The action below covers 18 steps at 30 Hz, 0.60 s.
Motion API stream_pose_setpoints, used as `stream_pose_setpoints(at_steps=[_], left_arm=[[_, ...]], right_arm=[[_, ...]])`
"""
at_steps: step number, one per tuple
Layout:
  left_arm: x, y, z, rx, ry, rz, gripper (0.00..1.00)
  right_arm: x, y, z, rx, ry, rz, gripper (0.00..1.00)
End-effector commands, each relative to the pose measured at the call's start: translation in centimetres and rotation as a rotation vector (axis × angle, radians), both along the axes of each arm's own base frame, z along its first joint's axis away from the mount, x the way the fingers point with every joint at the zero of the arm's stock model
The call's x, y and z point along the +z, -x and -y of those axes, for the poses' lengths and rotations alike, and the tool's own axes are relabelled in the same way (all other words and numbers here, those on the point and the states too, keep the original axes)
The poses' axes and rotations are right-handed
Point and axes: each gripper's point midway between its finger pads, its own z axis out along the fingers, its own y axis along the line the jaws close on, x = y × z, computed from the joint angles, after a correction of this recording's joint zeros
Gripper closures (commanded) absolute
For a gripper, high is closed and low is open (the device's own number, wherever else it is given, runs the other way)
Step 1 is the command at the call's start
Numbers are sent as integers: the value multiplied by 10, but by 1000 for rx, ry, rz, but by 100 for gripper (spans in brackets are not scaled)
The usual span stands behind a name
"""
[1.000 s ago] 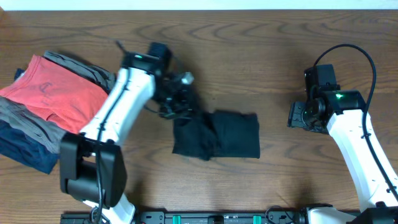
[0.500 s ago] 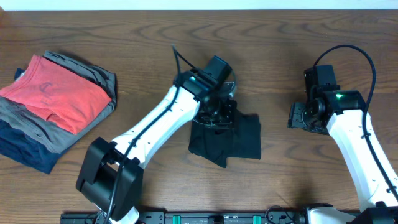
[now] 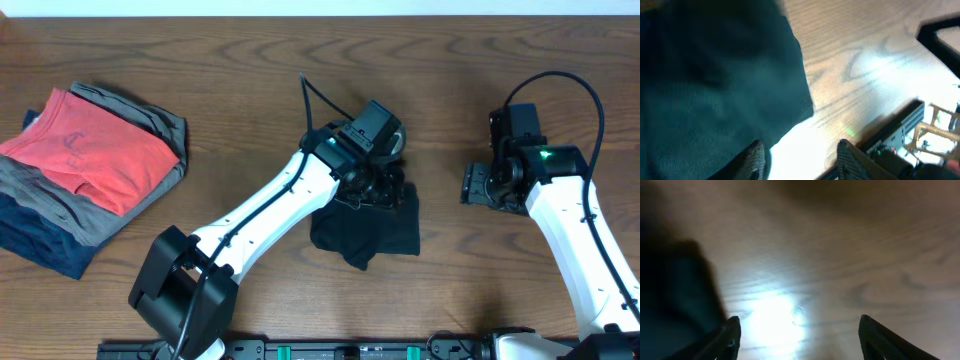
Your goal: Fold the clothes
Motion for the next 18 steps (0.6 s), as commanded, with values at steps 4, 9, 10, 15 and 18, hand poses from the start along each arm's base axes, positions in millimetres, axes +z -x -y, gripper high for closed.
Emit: stream_pose_setpoints(at_steps=[4, 9, 10, 15, 18], left_arm=[[45, -31, -59, 69, -11, 134, 48], [56, -69, -124, 261, -72, 178, 43], [53, -74, -132, 285, -79, 171, 43], [23, -75, -146, 313, -124, 98, 37], [1, -67, -145, 297, -160, 37, 36]], right_arm=[[23, -10, -94, 461, -462, 114, 23], [24, -3, -116, 531, -527, 100, 19], [20, -1, -119, 539, -526, 84, 19], [-19, 6, -124, 517, -486, -27, 20], [-43, 9, -130, 505, -492, -84, 27]])
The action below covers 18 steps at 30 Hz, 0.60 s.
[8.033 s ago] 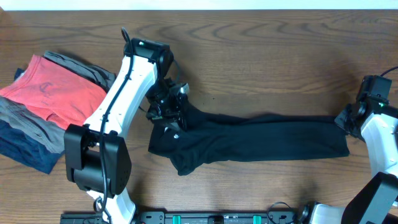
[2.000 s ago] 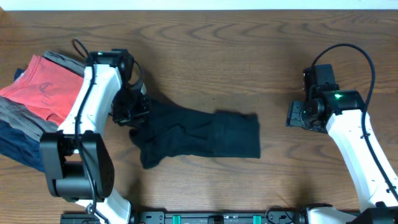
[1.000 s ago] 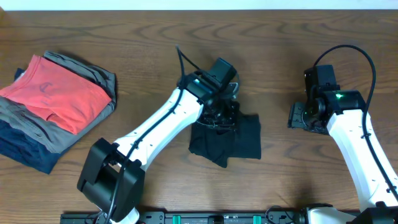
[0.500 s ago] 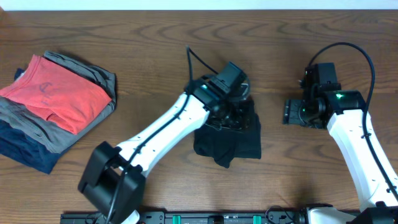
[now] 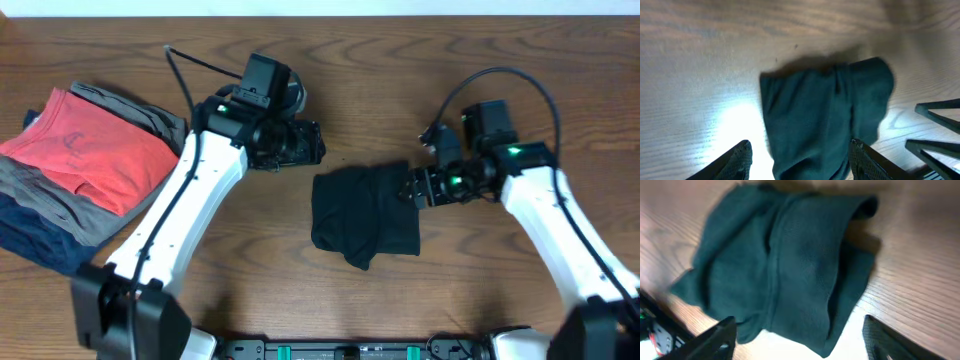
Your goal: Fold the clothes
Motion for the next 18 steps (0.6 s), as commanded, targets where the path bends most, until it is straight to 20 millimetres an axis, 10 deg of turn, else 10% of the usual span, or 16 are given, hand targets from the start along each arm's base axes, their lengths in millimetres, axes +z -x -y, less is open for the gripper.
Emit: stream_pose_setpoints(at_steps=[1, 4, 7, 18], left_arm=[[-35, 11, -1, -25, -57, -89, 36], [-58, 21, 2, -44, -84, -156, 36], [-81, 33, 8, -70, -103, -226, 36], [-134, 64, 27, -173, -230, -335, 36]], right_arm=[[-28, 12, -6, 14, 12, -95, 31], [-43, 16, -9, 27, 24, -144, 47], [-51, 21, -9, 31, 33, -181, 99], [-67, 31, 97, -248, 451, -284, 99]])
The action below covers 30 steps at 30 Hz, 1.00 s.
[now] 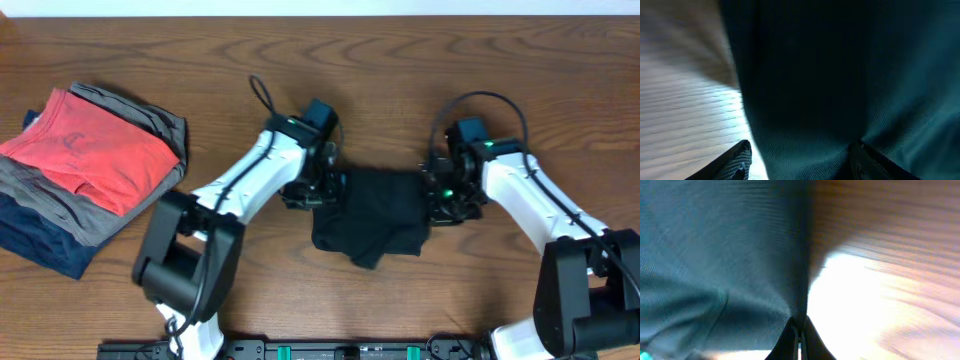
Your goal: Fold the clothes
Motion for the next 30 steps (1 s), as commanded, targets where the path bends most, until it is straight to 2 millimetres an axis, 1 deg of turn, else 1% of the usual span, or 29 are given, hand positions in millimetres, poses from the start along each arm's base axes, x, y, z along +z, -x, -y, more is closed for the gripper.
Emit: stream_pose_setpoints(at_steps=[1, 3, 5, 6, 9, 10, 11, 13, 15, 16, 17, 19, 20, 22, 24, 25, 27, 29, 30], left_arm=[[-19, 6, -4, -34, -64, -24, 36], [-27, 9, -4, -39, -77, -44, 36], [-34, 12, -5, -39, -89, -66, 37], [-37, 13, -6, -36, -96, -76, 41], [-37, 16, -9, -35, -108, -92, 44], [-33, 17, -11, -32, -110, -95, 44], [-27, 16, -14, -24, -111, -98, 44], [-12, 13, -18, -7, -106, -89, 44], [11, 5, -23, 18, -80, -50, 43], [21, 1, -24, 27, -65, -23, 40], [33, -3, -25, 38, -46, 10, 34], [53, -13, -26, 55, -7, 83, 22], [61, -18, -26, 62, 12, 121, 19], [77, -37, -31, 82, 28, 226, 19], [84, -54, -35, 100, 21, 312, 19], [86, -63, -34, 107, 23, 350, 18], [85, -76, -30, 96, 39, 397, 18], [78, -83, -26, 89, 45, 410, 18], [71, -85, -25, 88, 41, 401, 18]], right_arm=[[-4, -2, 45, -86, 201, 4, 99], [-5, -4, 51, -94, 223, 10, 99], [-5, -6, 52, -98, 222, 19, 99], [-5, -7, 50, -97, 216, 22, 98], [-5, -7, 49, -91, 215, 22, 92], [-5, -6, 49, -90, 215, 20, 86], [-5, -6, 49, -90, 215, 17, 83], [-4, -2, 49, -84, 216, 5, 82], [-4, 0, 49, -85, 217, -6, 83], [-3, 0, 48, -89, 206, -6, 83], [-1, -2, 46, -95, 187, -2, 83], [6, -7, 35, -110, 114, 17, 83], [12, -11, 29, -117, 68, 30, 83], [31, -20, 3, -79, -98, 81, 83], [53, -24, -29, 4, -295, 141, 82], [64, -22, -44, 48, -388, 162, 82], [75, -16, -63, 105, -481, 166, 83], [72, -9, -71, 133, -479, 142, 85], [70, -5, -75, 149, -480, 131, 85]])
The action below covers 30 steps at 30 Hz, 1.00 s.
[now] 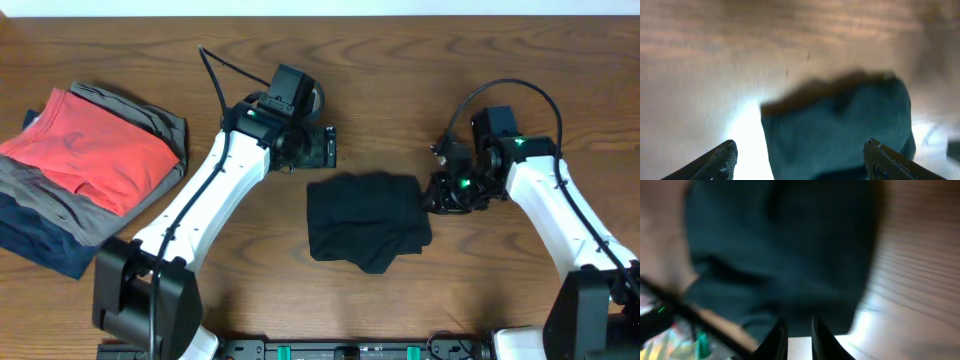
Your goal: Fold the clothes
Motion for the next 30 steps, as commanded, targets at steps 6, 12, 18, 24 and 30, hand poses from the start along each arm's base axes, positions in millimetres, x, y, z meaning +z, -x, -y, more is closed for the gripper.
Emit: stream_pose_setpoints(at_steps=[6, 12, 18, 24, 30], left_arm=[[-72, 13, 5, -43, -36, -203, 19], [-120, 47, -2, -51, -112, -415, 19], [-136, 98, -26, -43, -221, -658, 24], [-111, 150, -36, -8, -261, -908, 28], [-97, 148, -29, -10, -216, -878, 28]], right_arm=[[-2, 39, -59, 208, -143, -29, 87], [-38, 61, -57, 195, -90, -72, 85], [-81, 54, -15, 22, 148, -69, 81], [-82, -25, 19, -126, 311, 244, 73], [-43, -85, -5, -161, 150, 479, 64]])
